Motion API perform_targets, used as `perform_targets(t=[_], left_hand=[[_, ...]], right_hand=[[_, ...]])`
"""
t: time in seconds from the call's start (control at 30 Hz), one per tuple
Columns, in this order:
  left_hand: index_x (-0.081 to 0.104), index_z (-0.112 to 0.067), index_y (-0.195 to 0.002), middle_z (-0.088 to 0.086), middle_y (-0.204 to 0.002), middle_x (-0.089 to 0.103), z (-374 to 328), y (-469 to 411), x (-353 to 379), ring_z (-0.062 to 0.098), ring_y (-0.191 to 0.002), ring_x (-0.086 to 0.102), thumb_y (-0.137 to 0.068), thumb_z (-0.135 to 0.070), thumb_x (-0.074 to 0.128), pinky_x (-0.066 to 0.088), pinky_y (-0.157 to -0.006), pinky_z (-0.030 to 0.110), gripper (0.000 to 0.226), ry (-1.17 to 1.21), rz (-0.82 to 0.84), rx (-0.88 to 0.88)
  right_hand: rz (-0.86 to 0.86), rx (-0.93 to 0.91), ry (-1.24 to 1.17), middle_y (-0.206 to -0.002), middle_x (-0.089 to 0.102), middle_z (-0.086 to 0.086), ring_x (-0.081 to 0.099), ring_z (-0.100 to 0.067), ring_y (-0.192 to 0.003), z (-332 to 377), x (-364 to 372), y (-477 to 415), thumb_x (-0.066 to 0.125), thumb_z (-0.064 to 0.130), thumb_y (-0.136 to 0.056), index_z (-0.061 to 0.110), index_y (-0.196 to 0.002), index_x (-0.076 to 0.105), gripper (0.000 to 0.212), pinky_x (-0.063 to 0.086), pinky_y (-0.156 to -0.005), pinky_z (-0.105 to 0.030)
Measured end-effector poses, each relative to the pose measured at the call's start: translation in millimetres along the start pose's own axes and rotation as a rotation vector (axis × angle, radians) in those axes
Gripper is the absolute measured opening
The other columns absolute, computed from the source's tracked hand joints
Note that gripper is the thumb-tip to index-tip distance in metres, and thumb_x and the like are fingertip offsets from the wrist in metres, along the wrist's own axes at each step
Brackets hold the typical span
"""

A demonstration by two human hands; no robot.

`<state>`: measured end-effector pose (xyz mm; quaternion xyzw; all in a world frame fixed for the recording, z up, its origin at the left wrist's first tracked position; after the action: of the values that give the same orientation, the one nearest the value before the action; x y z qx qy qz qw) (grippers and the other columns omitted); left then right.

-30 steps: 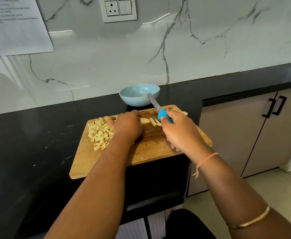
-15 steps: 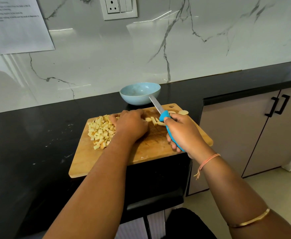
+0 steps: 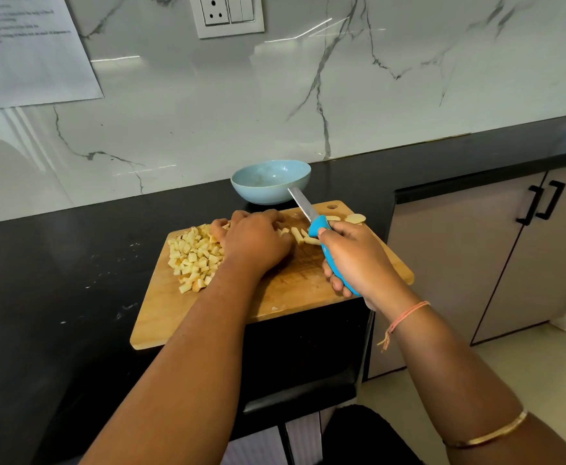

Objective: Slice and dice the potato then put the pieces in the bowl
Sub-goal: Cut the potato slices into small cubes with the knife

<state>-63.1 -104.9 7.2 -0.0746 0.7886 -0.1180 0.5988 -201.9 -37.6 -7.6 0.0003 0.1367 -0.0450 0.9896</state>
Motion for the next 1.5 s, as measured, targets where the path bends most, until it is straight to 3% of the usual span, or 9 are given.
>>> perform_targets(t=[0.1,0.2,0.43,0.7,0.8,0.97,1.1,1.27,1.5], left_hand=[[0.060,-0.032,-0.114,-0.005,-0.116,0.061,2,-3,1,0.021,-0.128,0.037,-0.095,-0.030,0.051,0.013,-0.110,0.049,0.022,-0.017,-0.003,-0.008],[0.054,-0.032,-0.122,-0.006,-0.112,0.063,8,-6,0,0.020,-0.125,0.039,-0.092,-0.015,0.051,0.014,-0.108,0.047,0.035,0.013,-0.034,-0.038],[0.058,-0.033,-0.119,-0.006,-0.114,0.063,19,-8,-5,0.020,-0.125,0.039,-0.092,-0.014,0.053,0.013,-0.108,0.046,0.034,0.015,-0.092,-0.094],[0.065,-0.032,-0.109,-0.007,-0.115,0.062,-2,-3,-3,0.020,-0.126,0.038,-0.096,-0.041,0.049,0.015,-0.107,0.047,0.023,0.021,-0.072,0.046],[0.065,-0.032,-0.106,-0.007,-0.111,0.063,-7,0,2,0.019,-0.124,0.040,-0.095,-0.034,0.051,0.016,-0.106,0.047,0.018,-0.050,-0.039,0.079],[0.062,-0.027,-0.110,-0.003,-0.115,0.060,9,-1,-6,0.022,-0.123,0.040,-0.092,-0.020,0.049,0.016,-0.108,0.048,0.023,-0.097,-0.098,-0.085],[0.053,-0.039,-0.129,-0.011,-0.132,0.055,-7,-1,2,0.020,-0.134,0.028,-0.095,-0.021,0.045,0.014,-0.107,0.049,0.039,0.020,-0.035,0.142],[0.058,-0.038,-0.117,-0.015,-0.132,0.054,-8,-8,15,0.022,-0.138,0.022,-0.096,-0.031,0.046,0.013,-0.108,0.052,0.025,-0.051,0.023,0.204],[0.060,-0.026,-0.116,-0.004,-0.127,0.055,8,-5,4,0.022,-0.136,0.026,-0.097,-0.045,0.045,0.012,-0.109,0.052,0.031,-0.132,-0.025,-0.022]], right_hand=[[0.002,0.001,-0.004,-0.061,0.055,-0.005,0.047,-0.015,-0.043,0,0,0,0.039,0.031,-0.101,0.028,-0.106,0.052,0.014,0.042,-0.044,-0.022],[0.005,-0.002,-0.010,-0.062,0.055,-0.005,0.047,-0.015,-0.043,0,0,0,0.040,0.031,-0.101,0.028,-0.107,0.052,0.014,0.041,-0.043,-0.022],[0.003,0.000,-0.027,-0.061,0.054,-0.005,0.046,-0.014,-0.043,0,-1,1,0.040,0.031,-0.101,0.024,-0.124,0.053,0.027,0.040,-0.042,-0.022],[0.028,0.045,-0.078,-0.061,0.053,-0.005,0.045,-0.013,-0.042,-1,-2,3,0.040,0.032,-0.101,0.029,-0.109,0.050,0.013,0.038,-0.042,-0.021],[0.037,0.056,-0.088,-0.061,0.052,-0.005,0.044,-0.012,-0.042,-1,-1,3,0.040,0.031,-0.101,0.028,-0.106,0.051,0.012,0.038,-0.042,-0.021],[0.057,0.091,-0.116,-0.059,0.052,-0.005,0.043,-0.009,-0.036,-4,-1,2,0.040,0.032,-0.100,0.025,-0.091,0.055,0.019,0.037,-0.042,-0.020],[0.084,0.120,-0.118,-0.056,0.051,-0.002,0.043,-0.007,-0.034,-6,1,2,0.039,0.034,-0.100,0.029,-0.077,0.050,0.026,0.038,-0.042,-0.019],[0.082,0.126,-0.111,-0.058,0.051,-0.003,0.043,-0.008,-0.034,-5,0,2,0.039,0.035,-0.100,0.029,-0.077,0.050,0.027,0.037,-0.042,-0.019],[0.042,0.083,-0.014,-0.061,0.052,-0.005,0.044,-0.010,-0.038,1,0,4,0.039,0.031,-0.101,0.024,-0.106,0.052,0.015,0.038,-0.041,-0.020]])
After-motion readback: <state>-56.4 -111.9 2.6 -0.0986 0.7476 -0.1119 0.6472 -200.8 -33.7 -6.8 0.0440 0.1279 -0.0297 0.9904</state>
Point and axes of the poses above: each hand's wrist, its own y-axis away from the middle knuckle, its own x-axis out of the palm, z = x × y, the point moved 6 cm from there along -y, towards the middle knuckle
